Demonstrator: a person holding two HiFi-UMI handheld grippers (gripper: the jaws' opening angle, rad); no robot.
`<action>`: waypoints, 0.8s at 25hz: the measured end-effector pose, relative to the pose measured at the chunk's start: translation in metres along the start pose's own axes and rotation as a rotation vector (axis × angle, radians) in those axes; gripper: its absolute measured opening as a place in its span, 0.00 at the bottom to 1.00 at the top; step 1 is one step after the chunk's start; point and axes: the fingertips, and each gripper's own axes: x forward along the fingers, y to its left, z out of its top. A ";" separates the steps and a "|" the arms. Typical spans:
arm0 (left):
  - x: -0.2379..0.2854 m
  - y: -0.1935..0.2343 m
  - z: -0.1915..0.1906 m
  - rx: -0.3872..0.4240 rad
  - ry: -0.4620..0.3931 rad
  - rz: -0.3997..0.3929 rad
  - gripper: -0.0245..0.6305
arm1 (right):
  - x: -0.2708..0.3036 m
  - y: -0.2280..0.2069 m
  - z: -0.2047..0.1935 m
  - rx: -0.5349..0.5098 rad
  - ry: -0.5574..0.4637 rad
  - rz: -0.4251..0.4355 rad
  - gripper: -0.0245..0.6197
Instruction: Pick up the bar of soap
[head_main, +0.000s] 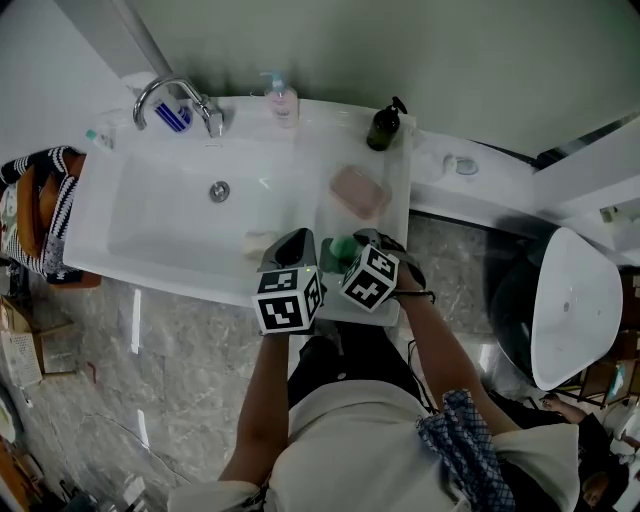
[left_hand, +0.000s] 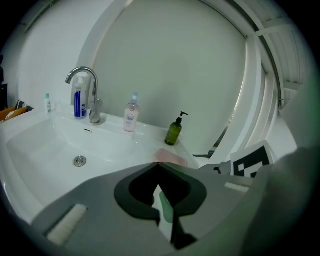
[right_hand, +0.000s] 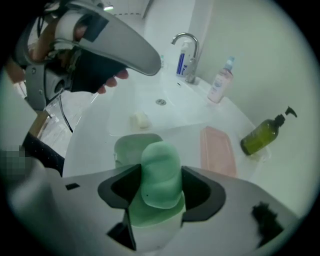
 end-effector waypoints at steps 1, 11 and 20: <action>0.000 0.000 -0.001 -0.004 0.002 -0.001 0.05 | -0.001 0.000 0.001 -0.030 -0.006 -0.006 0.42; -0.002 0.009 -0.005 -0.028 0.008 0.018 0.05 | -0.003 0.002 0.004 -0.107 -0.016 -0.010 0.42; -0.006 0.026 -0.005 -0.061 -0.002 0.056 0.05 | -0.031 -0.015 0.026 0.008 -0.157 -0.046 0.42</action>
